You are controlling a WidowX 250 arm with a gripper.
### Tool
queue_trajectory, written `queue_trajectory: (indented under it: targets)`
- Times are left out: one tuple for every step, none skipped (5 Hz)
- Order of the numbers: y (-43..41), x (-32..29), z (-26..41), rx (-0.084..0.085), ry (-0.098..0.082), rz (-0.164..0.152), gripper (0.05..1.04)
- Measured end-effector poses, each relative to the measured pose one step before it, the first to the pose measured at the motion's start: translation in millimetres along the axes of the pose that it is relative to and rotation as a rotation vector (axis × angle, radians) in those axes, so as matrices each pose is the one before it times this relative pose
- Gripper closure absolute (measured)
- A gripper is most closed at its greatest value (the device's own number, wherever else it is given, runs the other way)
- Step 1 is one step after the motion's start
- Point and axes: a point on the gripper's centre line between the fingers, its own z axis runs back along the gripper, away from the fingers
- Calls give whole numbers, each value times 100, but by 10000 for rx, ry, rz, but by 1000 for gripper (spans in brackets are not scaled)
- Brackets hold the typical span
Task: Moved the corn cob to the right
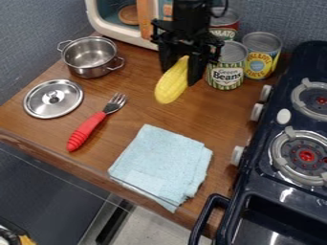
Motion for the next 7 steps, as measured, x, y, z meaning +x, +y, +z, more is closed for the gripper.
queue_trajectory:
  targets:
    - [-430, 321, -61, -942, 294, 229, 488]
    - [217, 775, -99, -346, -44, 137, 488]
    - [-76, 141, -700, -136, 146, -2, 488]
    - [651, 77, -967, 290, 201, 50, 488]
    - [1372, 161, -992, 1109, -57, -37, 488]
    - [329, 141, -1795, 448, 319, -8, 488]
    - [106, 49, -970, 35, 188, -20, 488]
